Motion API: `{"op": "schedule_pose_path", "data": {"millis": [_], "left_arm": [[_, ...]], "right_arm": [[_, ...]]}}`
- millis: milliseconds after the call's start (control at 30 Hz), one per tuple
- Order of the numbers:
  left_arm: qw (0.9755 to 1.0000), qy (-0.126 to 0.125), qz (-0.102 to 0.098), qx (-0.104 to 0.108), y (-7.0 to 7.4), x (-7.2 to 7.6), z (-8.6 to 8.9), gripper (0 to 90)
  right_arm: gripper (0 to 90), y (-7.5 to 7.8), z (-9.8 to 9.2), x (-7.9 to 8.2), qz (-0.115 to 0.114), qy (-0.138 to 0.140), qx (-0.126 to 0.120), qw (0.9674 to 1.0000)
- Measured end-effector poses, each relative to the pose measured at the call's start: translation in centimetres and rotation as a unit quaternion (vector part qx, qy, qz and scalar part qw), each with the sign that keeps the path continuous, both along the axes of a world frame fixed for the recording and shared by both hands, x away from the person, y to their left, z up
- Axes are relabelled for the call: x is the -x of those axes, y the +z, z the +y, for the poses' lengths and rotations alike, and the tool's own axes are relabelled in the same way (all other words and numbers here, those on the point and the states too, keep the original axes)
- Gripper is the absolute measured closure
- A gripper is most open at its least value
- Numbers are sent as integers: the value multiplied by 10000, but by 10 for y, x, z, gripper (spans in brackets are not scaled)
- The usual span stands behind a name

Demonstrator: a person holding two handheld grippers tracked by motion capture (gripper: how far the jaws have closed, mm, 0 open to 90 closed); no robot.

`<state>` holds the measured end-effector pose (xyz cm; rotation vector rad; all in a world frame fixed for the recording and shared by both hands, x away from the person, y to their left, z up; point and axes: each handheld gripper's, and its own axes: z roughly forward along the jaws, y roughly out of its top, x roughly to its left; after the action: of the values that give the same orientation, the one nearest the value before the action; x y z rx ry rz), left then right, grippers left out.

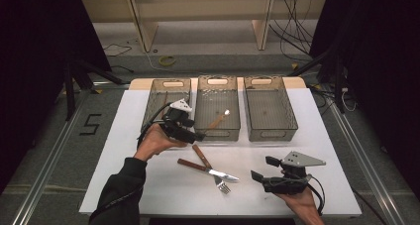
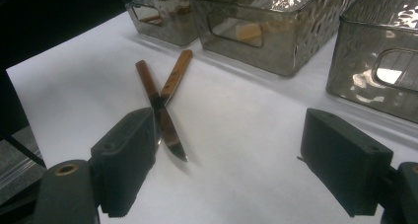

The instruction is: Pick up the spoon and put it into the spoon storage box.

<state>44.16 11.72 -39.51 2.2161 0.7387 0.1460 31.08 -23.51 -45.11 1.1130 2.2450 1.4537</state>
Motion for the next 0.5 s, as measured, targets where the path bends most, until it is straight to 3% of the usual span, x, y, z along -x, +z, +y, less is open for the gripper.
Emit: {"op": "schedule_pose_path", "data": {"millis": [333,500], "left_arm": [[9990,-248,34,-383,-11,10,8,262],[9987,-299,67,-397,-17,14,10,256]], "right_arm": [[222,0,-1,0,-1,-3,-1,10000],[222,0,0,0,5,-3,-7,10000]]}}
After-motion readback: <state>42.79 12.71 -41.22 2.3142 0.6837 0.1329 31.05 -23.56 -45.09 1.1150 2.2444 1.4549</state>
